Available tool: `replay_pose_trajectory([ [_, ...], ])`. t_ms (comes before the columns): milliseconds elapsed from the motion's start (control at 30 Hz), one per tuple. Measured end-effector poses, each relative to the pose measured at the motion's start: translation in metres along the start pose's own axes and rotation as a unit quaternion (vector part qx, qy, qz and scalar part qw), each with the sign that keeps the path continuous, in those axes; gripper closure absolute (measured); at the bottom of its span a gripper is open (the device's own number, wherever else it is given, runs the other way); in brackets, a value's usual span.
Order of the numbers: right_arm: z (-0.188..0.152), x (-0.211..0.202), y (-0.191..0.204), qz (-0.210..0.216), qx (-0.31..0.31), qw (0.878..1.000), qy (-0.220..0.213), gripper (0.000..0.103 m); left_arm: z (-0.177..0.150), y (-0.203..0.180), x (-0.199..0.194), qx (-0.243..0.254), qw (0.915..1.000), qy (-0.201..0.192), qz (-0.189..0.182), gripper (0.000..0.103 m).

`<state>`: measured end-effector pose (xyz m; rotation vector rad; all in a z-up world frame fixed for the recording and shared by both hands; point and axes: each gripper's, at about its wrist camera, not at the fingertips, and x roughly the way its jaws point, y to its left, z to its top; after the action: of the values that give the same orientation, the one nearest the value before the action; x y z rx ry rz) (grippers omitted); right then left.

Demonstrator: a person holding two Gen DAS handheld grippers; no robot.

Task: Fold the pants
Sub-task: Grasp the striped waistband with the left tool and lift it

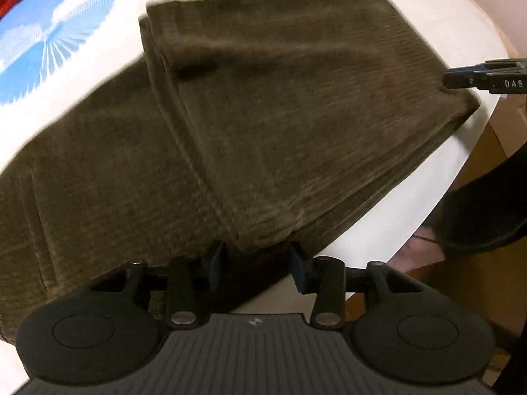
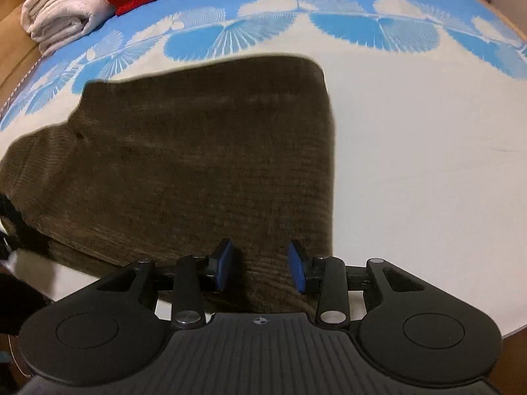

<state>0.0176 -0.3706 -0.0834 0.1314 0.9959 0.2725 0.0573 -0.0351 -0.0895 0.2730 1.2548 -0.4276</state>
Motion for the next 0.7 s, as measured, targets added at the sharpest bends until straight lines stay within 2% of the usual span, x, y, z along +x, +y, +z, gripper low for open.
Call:
replay_pose_trajectory([
  [67, 0.005, -0.012, 0.001, 0.022, 0.015, 0.999, -0.031, 0.063, 0.001, 0.012, -0.014, -0.033, 0.9988, -0.029, -0.021, 0.056],
  [100, 0.006, -0.013, 0.002, 0.029, 0.016, 0.999, -0.033, 0.063, 0.000, 0.018, -0.019, -0.047, 0.9977, -0.039, -0.029, 0.055],
  [200, 0.002, 0.014, 0.008, -0.014, -0.016, 0.999, 0.031, 0.063, -0.009, 0.045, -0.032, -0.096, 0.9936, -0.057, -0.017, 0.055],
  [233, 0.002, 0.013, 0.011, -0.022, -0.026, 0.999, 0.027, 0.063, -0.015, 0.054, -0.038, -0.113, 0.9916, -0.062, -0.007, 0.055],
  [267, 0.007, 0.010, 0.015, -0.025, -0.024, 0.999, 0.023, 0.064, -0.021, 0.067, -0.043, -0.142, 0.9874, -0.071, 0.003, 0.055],
  [333, 0.015, 0.000, 0.016, -0.008, -0.001, 1.000, -0.010, 0.063, -0.035, 0.091, -0.055, -0.195, 0.9769, -0.087, 0.004, 0.055],
  [400, 0.023, -0.009, 0.022, 0.013, 0.013, 0.999, -0.042, 0.063, -0.055, 0.118, -0.064, -0.255, 0.9611, -0.105, 0.008, 0.055],
  [500, 0.031, -0.009, 0.053, 0.043, -0.023, 0.996, -0.072, 0.063, -0.090, 0.153, -0.087, -0.333, 0.9352, -0.120, 0.011, 0.055],
  [633, 0.031, 0.010, 0.117, 0.098, -0.106, 0.988, -0.057, 0.063, -0.141, 0.200, -0.100, -0.450, 0.8831, -0.132, -0.008, 0.054],
  [667, 0.031, 0.015, 0.133, 0.108, -0.126, 0.985, -0.053, 0.063, -0.154, 0.210, -0.105, -0.471, 0.8724, -0.131, -0.013, 0.053],
  [700, 0.030, 0.020, 0.148, 0.116, -0.145, 0.981, -0.051, 0.063, -0.163, 0.215, -0.106, -0.484, 0.8654, -0.130, -0.018, 0.050],
])
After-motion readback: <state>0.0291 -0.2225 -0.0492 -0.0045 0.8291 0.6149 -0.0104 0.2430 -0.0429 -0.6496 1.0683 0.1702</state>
